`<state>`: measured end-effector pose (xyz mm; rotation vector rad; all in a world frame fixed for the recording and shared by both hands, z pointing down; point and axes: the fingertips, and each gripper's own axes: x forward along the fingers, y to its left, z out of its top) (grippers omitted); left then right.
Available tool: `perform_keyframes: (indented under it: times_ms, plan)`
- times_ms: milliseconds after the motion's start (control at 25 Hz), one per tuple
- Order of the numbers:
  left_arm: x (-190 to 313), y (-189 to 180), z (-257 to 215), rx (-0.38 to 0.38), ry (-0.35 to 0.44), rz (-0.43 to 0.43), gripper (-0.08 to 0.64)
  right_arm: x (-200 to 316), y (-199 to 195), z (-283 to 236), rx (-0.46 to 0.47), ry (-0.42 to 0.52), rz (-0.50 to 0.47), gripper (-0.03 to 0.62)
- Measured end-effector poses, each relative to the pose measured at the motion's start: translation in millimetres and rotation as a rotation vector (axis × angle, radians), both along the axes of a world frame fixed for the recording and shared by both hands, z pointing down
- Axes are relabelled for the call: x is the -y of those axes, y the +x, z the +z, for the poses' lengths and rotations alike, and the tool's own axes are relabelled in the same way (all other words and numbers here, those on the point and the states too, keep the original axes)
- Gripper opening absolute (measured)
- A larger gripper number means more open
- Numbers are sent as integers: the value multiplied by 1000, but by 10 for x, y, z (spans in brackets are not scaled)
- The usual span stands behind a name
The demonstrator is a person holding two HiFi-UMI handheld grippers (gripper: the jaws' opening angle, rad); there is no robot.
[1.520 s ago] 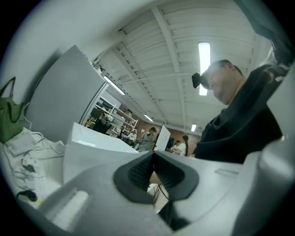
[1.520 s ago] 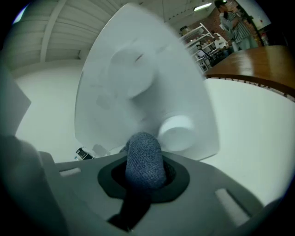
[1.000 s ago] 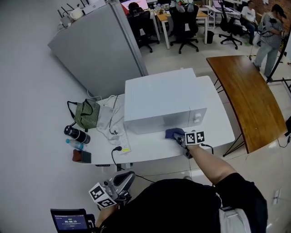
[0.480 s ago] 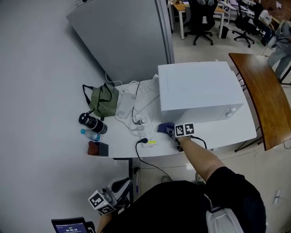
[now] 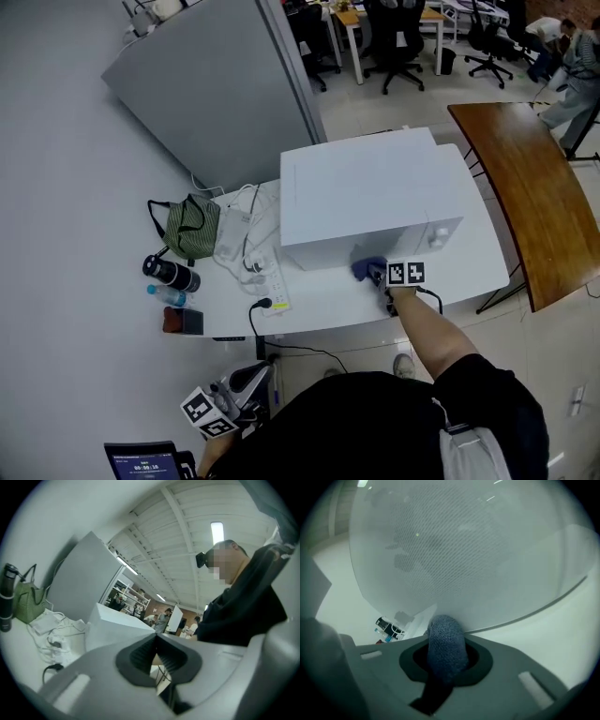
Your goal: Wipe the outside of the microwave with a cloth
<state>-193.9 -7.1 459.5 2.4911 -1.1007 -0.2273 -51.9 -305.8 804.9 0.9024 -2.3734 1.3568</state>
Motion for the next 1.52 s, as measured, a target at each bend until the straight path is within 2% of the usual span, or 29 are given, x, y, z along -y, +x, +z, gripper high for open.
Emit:
perform_keyframes:
  times_ms: [200, 320, 400, 480, 600, 680, 880, 960, 1120, 1240, 1320, 1520]
  plan:
    - [337, 935, -109, -12, 13, 77, 3, 340, 1617, -1, -33, 16, 147, 57]
    - [448, 1318, -160, -4, 19, 111, 3, 526, 2455, -36, -58, 39, 258, 57]
    - [480, 1488, -198, 4, 24, 128, 3, 668, 2872, -202, -29, 80, 338, 55]
    - [472, 1600, -228, 14, 29, 140, 3, 730, 3070, -434, 0, 128, 339, 55]
    - [418, 1632, -264, 18, 42, 141, 3, 585, 3039, -683, 25, 181, 248, 55]
    - [375, 1577, -303, 15, 63, 141, 3, 380, 2915, -790, 83, 197, 215, 55]
    - [107, 1200, -424, -6, 132, 167, 3, -696, 2232, -962, 242, 177, 71, 55]
    - [-65, 999, -403, -14, 148, 193, 3, -1163, 1948, -1056, 318, 147, 61, 55]
    - [-463, 626, -276, -31, 163, 280, 3, -1960, 1362, -1376, 477, 56, 99, 55]
    - [-637, 467, -182, -62, 155, 336, 3, -2283, 1056, -1906, 495, 202, 24, 56]
    - [-777, 494, -232, -77, 171, 361, 3, -2531, 972, -2297, 497, 278, -24, 57]
    - [-1291, 898, -538, -40, 248, 392, 3, -3125, 1106, -3295, 678, 440, -117, 57]
